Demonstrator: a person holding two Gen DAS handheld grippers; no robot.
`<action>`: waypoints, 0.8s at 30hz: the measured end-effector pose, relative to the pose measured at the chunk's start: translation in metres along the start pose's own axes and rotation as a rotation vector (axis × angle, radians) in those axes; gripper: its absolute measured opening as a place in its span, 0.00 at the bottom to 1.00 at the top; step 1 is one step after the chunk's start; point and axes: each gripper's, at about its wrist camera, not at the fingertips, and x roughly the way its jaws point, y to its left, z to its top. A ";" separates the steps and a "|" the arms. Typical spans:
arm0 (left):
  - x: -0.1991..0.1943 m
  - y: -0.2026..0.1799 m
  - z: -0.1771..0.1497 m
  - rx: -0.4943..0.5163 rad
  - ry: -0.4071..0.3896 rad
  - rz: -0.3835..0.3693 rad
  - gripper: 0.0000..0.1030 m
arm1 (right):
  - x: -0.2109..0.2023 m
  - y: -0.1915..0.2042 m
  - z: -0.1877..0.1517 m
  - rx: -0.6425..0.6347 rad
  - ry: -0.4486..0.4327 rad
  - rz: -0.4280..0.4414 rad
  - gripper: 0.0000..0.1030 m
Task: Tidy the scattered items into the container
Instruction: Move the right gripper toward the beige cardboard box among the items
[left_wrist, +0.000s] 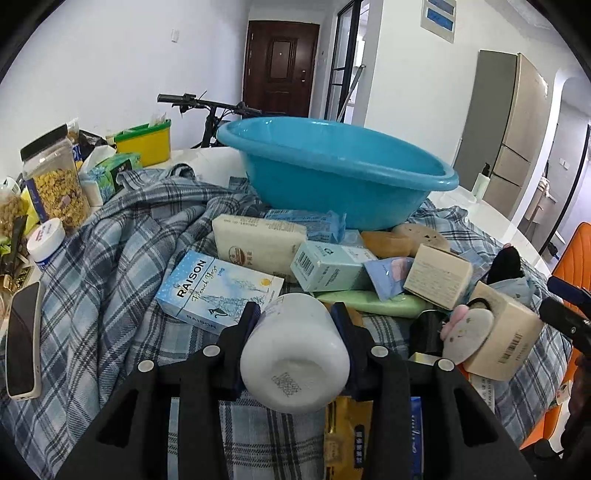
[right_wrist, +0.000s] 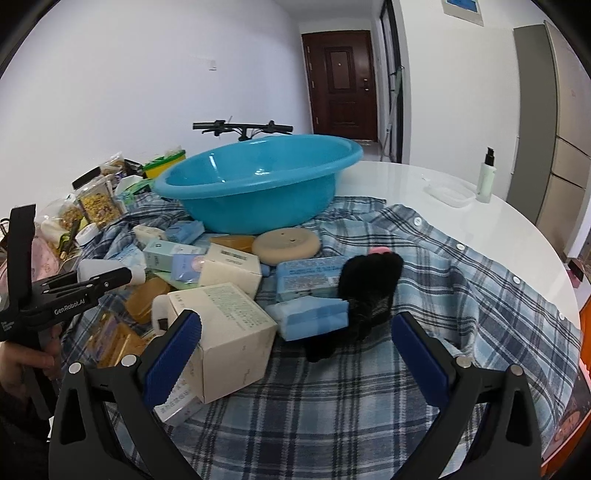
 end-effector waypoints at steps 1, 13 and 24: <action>-0.002 -0.001 0.001 0.001 -0.003 0.000 0.40 | 0.000 0.001 0.000 -0.002 -0.001 0.006 1.00; -0.009 -0.002 -0.004 0.000 0.006 -0.005 0.40 | 0.000 0.019 -0.008 -0.003 0.026 0.286 0.99; -0.008 -0.001 -0.005 -0.001 0.021 -0.007 0.40 | 0.015 0.020 -0.014 0.023 0.074 0.322 0.98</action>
